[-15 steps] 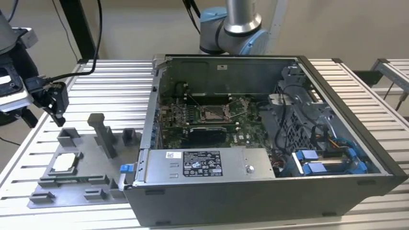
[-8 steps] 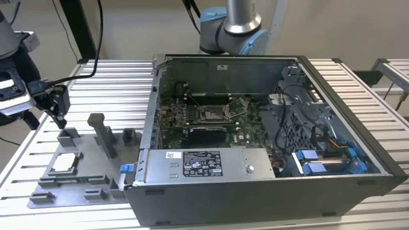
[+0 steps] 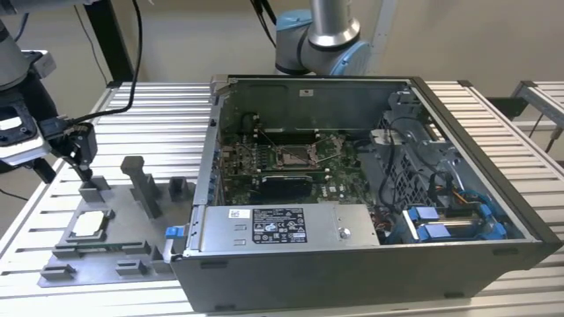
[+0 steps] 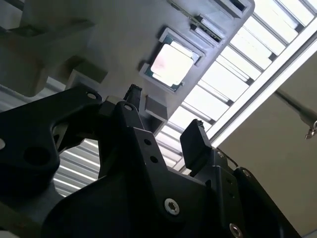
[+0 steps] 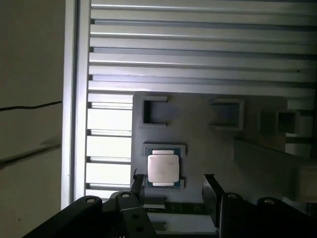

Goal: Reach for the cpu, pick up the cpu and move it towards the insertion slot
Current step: 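Pick up the cpu and move it towards the insertion slot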

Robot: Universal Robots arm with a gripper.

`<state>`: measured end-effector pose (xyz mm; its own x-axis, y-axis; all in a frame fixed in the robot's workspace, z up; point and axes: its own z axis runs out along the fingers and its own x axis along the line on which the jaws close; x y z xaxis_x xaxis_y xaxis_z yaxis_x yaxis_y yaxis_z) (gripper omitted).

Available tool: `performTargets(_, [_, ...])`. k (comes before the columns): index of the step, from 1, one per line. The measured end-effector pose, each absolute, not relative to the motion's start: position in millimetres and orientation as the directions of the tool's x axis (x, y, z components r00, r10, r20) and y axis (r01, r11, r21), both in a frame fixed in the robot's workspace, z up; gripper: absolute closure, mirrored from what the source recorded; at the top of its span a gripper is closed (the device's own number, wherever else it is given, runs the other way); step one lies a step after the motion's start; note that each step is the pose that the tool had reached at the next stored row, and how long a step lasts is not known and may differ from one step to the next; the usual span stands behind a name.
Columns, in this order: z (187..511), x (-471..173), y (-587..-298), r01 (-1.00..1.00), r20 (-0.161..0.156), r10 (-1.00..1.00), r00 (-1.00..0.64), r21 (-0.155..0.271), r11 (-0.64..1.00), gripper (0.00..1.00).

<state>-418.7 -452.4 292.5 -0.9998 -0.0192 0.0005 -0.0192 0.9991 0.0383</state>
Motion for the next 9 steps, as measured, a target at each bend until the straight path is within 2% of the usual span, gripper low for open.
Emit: performTargets(9, [282.3, -420.3, -455.7, -0.019, 0.001, -0.019, -1.000, 0.038, 0.999, 0.00])
